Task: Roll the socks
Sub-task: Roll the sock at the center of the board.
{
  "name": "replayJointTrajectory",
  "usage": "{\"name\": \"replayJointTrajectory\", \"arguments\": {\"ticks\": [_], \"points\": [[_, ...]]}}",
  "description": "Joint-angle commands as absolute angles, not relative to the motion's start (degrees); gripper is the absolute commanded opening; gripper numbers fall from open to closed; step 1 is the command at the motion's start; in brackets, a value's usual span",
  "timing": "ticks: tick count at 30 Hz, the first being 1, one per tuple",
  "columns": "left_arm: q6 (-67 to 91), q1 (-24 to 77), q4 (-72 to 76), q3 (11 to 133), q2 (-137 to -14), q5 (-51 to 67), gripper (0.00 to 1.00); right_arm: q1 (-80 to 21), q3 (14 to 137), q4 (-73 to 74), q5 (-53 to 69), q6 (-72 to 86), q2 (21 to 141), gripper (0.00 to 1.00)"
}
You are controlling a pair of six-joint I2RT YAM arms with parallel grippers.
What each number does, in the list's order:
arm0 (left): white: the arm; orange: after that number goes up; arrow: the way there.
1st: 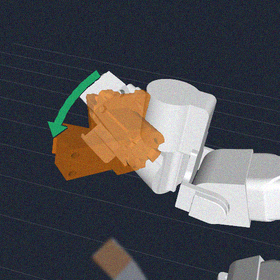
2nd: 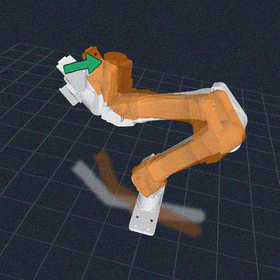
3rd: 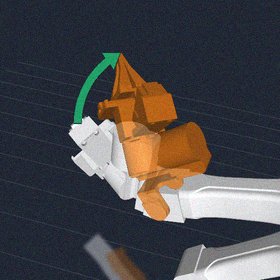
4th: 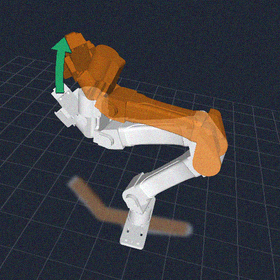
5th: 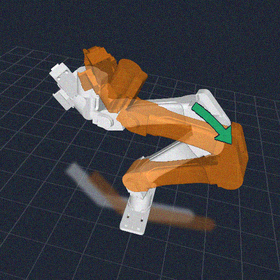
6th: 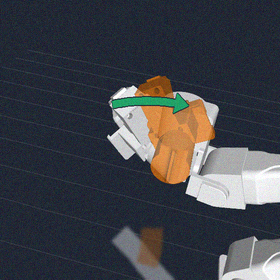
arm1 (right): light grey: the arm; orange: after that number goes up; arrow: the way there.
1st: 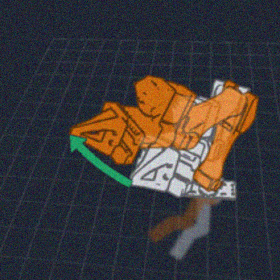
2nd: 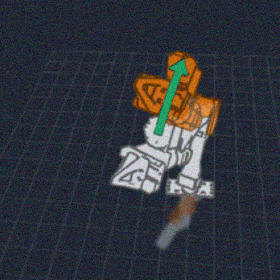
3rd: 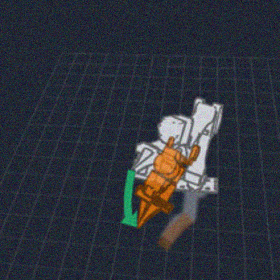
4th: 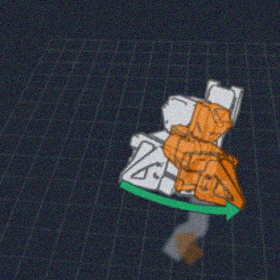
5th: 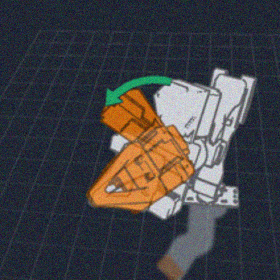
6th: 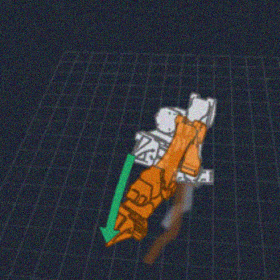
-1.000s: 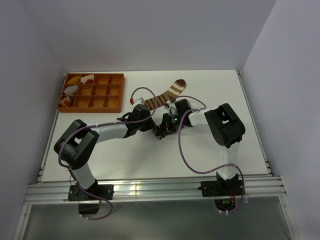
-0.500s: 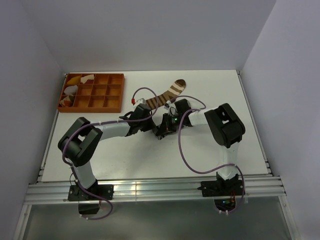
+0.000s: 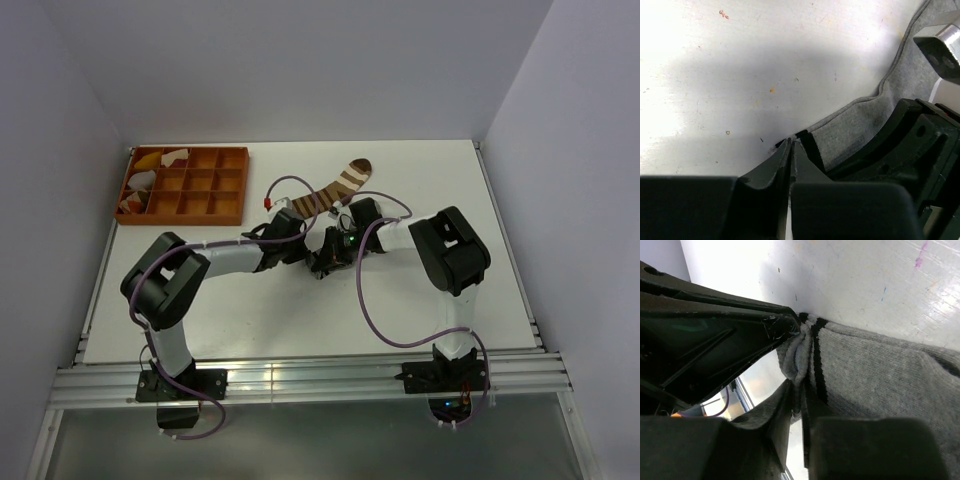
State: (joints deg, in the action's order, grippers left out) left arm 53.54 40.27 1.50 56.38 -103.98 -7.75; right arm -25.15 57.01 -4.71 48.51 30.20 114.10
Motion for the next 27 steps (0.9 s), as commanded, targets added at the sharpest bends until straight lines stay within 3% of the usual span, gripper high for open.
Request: {"name": "replayJointTrajectory", "arguments": {"ticks": [1, 8, 21, 27], "points": [[53.5, 41.8, -2.9, 56.9, -105.8, -9.4, 0.08, -24.9, 55.9, -2.1, 40.3, 28.0, 112.9, 0.2], [53.9, 42.4, -4.0, 56.7, -105.6, -11.4, 0.04, -25.0, 54.2, -1.4, 35.2, 27.0, 106.0, 0.36], [53.8, 42.8, -4.5, 57.8, -105.8, -11.9, 0.03, -27.3, 40.8, -15.0, 25.8, 21.6, 89.0, 0.42], [53.8, 42.8, -4.7, 57.9, -105.6, -12.0, 0.02, -29.5, 35.9, -23.8, 24.1, 20.0, 88.8, 0.52]]}}
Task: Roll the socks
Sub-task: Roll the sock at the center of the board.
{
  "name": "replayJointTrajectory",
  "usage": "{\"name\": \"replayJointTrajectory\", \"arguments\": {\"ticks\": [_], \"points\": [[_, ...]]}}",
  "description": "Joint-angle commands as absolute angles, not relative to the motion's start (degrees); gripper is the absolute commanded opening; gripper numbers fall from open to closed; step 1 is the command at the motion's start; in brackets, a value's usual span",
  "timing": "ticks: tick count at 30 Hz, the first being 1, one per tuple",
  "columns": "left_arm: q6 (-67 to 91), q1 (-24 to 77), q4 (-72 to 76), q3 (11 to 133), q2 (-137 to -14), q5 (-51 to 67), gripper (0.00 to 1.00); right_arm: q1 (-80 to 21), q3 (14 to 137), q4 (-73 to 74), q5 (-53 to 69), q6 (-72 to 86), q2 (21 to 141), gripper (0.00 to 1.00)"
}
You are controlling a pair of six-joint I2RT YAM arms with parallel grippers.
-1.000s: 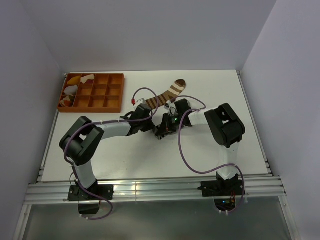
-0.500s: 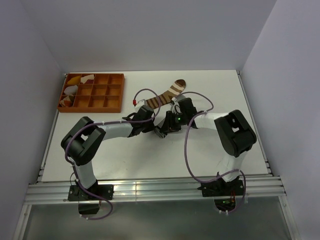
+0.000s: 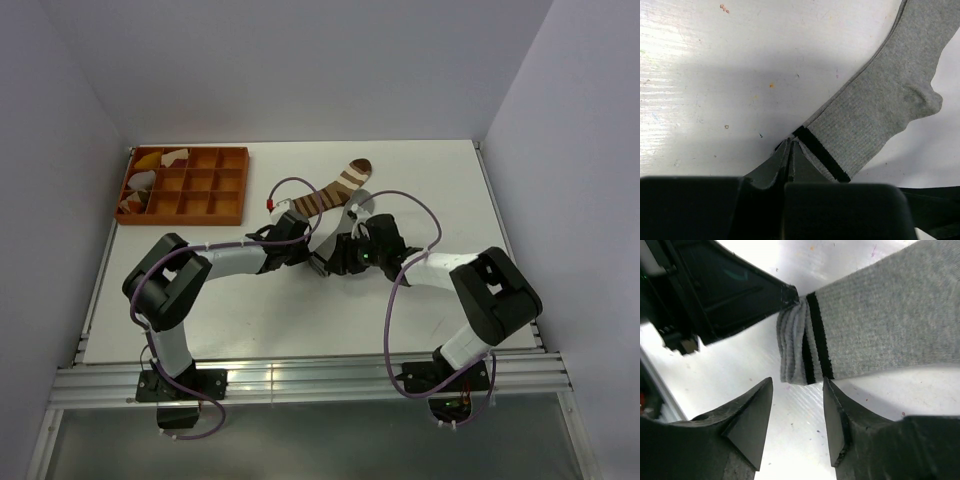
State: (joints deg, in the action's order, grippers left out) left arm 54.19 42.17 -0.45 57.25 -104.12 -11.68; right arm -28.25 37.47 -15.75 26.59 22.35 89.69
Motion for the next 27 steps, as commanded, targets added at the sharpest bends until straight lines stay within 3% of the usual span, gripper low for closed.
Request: {"name": "replayJointTrajectory", "arguments": {"ticks": [1, 4, 27], "points": [[53.9, 42.8, -4.9, 58.0, -105.6, -12.0, 0.02, -30.0, 35.5, -24.7, 23.2, 19.2, 88.6, 0.53], [53.4, 42.8, -5.5, 58.7, -105.9, -12.1, 0.02, -32.7, 35.0, -25.2, 18.7, 16.6, 87.0, 0.56], [52.9, 42.8, -6.6, 60.6, -107.2, -11.1, 0.02, -43.5, 37.4, -19.5, 2.5, 9.1, 88.7, 0.54]]}}
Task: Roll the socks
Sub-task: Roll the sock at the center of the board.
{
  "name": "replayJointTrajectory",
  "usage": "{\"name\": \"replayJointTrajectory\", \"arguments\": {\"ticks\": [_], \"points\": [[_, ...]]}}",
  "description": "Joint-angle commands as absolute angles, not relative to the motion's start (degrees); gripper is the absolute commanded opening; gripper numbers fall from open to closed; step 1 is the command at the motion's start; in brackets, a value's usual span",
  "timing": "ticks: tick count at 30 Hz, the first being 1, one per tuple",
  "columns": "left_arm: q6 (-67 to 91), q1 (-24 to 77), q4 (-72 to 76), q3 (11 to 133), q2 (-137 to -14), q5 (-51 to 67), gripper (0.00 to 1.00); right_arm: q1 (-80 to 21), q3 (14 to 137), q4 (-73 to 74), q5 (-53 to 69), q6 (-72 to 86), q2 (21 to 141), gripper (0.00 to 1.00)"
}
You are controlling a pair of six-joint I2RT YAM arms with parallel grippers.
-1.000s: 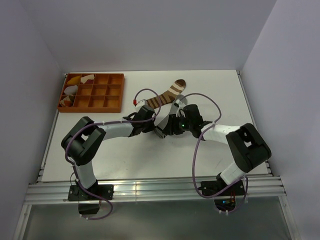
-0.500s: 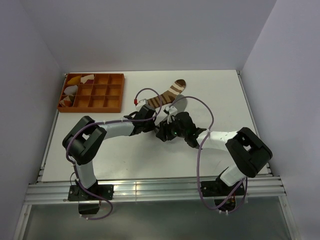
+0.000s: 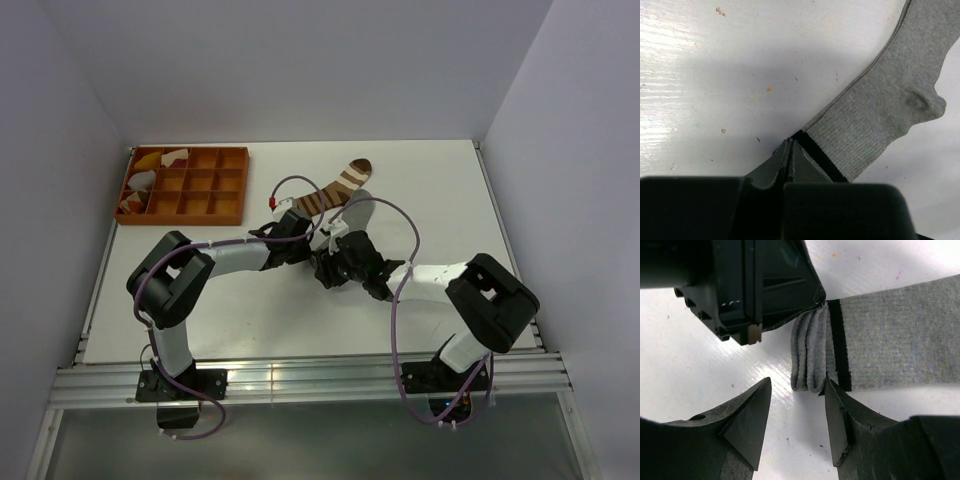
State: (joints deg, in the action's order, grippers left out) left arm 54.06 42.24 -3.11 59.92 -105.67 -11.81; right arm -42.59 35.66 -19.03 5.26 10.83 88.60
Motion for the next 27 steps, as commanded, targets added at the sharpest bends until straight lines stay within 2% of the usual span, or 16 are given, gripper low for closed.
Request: {"name": "replayJointTrajectory", "arguments": {"ticks": [1, 9, 12, 15, 19, 23, 26, 27], "points": [[52.8, 42.7, -6.6, 60.6, -107.2, -11.1, 0.02, -43.9, 37.8, -19.4, 2.5, 9.1, 89.2, 0.54], [53.1, 42.8, -6.4, 60.3, -107.1, -10.9, 0.01, -44.6, 40.2, -17.5, 0.7, 9.3, 92.4, 0.47], [53.3, 42.7, -6.3, 60.3, -107.2, -10.9, 0.01, -44.6, 40.4, -17.3, 0.1, 9.8, 92.7, 0.37], [53.3, 42.8, -6.2, 60.4, -107.2, -10.7, 0.01, -44.6, 40.9, -16.7, 0.1, 10.2, 93.2, 0.19], [53.4, 42.8, -6.5, 60.2, -106.5, -11.2, 0.01, -44.0, 41.3, -15.9, 1.4, 11.3, 93.5, 0.02], [54.1, 42.7, -5.6, 59.1, -104.7, -12.4, 0.05, -39.7, 41.0, -15.9, 10.1, 17.1, 93.4, 0.0], [54.7, 42.7, -4.0, 57.7, -102.5, -12.9, 0.12, -34.6, 40.8, -16.4, 18.3, 21.7, 94.7, 0.0], [54.8, 42.6, -3.1, 57.5, -101.9, -13.2, 0.17, -33.6, 40.6, -16.8, 20.4, 22.7, 95.3, 0.0]]}}
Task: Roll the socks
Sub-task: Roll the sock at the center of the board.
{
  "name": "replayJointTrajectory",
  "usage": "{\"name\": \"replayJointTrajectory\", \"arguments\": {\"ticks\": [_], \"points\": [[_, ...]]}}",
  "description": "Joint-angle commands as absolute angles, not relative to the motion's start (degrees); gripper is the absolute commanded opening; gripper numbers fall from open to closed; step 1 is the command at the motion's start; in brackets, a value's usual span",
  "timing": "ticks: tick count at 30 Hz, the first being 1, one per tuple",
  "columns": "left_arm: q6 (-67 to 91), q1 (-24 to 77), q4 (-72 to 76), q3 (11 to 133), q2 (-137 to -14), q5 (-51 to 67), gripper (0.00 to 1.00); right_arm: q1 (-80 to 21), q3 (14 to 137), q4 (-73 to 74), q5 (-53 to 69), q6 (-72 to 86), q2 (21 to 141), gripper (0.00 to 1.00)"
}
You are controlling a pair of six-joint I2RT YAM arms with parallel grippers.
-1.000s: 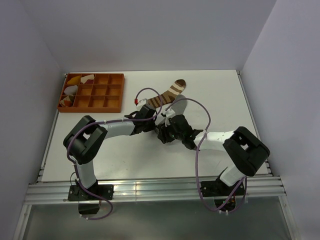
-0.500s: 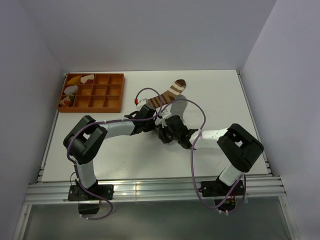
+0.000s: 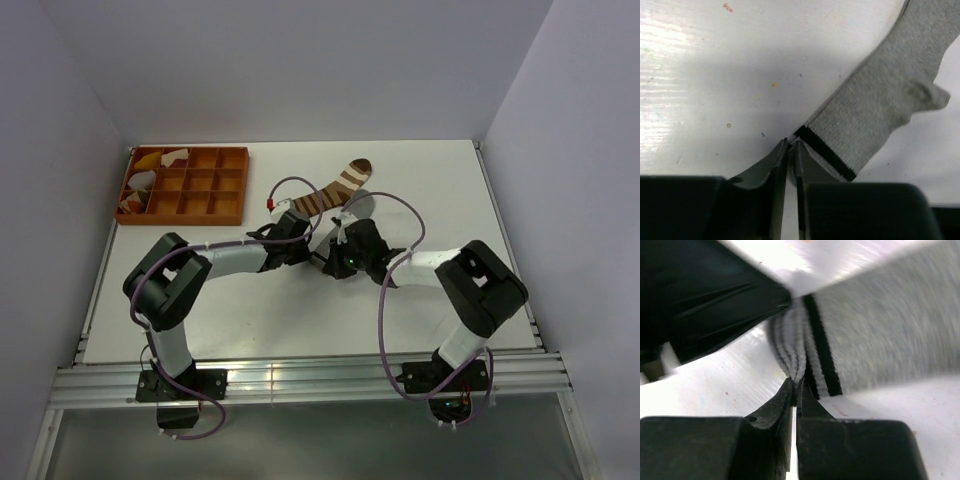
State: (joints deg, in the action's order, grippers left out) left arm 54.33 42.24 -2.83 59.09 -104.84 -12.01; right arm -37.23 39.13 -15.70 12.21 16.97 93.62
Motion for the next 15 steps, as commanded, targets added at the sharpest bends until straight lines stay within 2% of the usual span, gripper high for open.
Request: {"name": "replayJointTrajectory", "arguments": {"ticks": [1, 9, 15], "points": [[54.9, 42.6, -2.7, 56.9, -100.8, -13.2, 0.19, -31.6, 40.5, -18.1, 22.4, 23.8, 96.5, 0.0], [55.6, 42.6, 1.4, 53.2, -93.6, -13.9, 0.48, -25.2, 42.2, -21.3, 38.2, 34.4, 103.4, 0.0], [58.8, 42.6, 5.4, 46.3, -88.0, -13.3, 0.54, -22.3, 45.4, -19.1, 44.2, 41.2, 106.8, 0.0]]}}
